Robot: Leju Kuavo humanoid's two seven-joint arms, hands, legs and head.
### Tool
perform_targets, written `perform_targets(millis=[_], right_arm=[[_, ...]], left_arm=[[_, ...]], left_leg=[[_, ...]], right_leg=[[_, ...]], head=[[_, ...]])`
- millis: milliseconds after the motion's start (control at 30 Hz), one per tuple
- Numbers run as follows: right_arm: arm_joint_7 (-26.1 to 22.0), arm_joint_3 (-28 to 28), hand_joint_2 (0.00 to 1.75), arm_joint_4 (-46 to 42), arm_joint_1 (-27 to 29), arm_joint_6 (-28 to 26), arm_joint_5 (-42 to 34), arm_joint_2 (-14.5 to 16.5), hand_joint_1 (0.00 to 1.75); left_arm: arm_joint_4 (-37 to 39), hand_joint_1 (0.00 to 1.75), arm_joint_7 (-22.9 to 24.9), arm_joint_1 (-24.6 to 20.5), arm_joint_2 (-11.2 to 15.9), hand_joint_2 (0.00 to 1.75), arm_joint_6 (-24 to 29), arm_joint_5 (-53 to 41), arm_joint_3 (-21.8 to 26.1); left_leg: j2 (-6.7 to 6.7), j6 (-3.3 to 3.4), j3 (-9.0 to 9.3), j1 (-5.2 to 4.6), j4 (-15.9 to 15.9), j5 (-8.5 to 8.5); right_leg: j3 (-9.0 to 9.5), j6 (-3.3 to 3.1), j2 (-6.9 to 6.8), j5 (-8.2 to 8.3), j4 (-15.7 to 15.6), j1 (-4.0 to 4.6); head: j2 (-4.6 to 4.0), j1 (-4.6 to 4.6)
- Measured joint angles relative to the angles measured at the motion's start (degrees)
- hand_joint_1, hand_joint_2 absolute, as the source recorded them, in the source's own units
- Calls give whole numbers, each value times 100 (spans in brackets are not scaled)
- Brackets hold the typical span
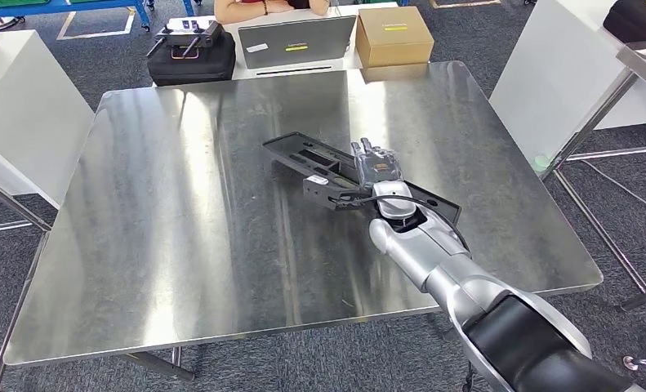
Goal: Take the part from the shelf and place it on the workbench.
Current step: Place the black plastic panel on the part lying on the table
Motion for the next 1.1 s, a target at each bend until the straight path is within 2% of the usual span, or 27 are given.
perform_targets(millis=[267,500,800,1100], right_arm=[[-74,-225,0,-2,-28,-116,-12,15,0],[-348,-498,0,-108,-93,-549,-11,60,0],[-435,-702,0,-248,-231,-665,-1,83,0],[-736,-843,0,-779,-410,-851,158,151,0]], left_arm=[[28,0,6,0,0,0,25,19,5],[56,0,37,2,-1,0,66,30,25],[73,0,37,2,-2,0,81,37,27],[73,0,44,2,-2,0,121,59,84]], left_leg=[[-1,0,0,0,0,0],[-1,0,0,0,0,0],[-2,0,0,0,0,0],[0,0,1,1,0,0]], right_leg=[[1,0,0,0,0,0],[2,0,0,0,0,0],[2,0,0,0,0,0],[2,0,0,0,0,0]], head=[[0,0],[0,0],[0,-1],[0,0]])
